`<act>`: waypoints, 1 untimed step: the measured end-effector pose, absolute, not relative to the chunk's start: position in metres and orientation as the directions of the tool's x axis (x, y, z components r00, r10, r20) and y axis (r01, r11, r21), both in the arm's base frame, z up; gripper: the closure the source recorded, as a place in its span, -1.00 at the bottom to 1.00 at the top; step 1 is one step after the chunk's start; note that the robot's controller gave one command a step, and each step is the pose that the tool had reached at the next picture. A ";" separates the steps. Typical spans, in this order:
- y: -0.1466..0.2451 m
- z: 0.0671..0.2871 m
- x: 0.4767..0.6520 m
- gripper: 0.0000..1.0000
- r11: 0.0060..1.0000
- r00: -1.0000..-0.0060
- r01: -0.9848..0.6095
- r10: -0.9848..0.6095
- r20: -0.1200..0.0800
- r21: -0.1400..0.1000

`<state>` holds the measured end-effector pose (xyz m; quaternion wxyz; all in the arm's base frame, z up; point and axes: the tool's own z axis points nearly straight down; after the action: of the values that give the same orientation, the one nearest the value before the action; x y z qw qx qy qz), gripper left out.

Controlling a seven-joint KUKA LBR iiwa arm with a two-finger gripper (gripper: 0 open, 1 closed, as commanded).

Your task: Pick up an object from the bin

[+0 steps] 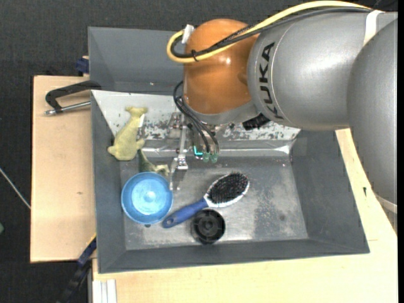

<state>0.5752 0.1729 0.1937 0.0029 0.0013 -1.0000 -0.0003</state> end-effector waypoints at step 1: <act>0.159 0.072 0.582 -1.00 0.996 -0.996 -0.093 -0.093 0.000 0.001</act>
Offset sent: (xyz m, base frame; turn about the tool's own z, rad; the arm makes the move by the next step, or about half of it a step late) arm 0.0069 -0.0143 -0.1197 -0.0902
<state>0.5824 0.1591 0.0718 -0.0001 0.0465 -0.9989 -0.0004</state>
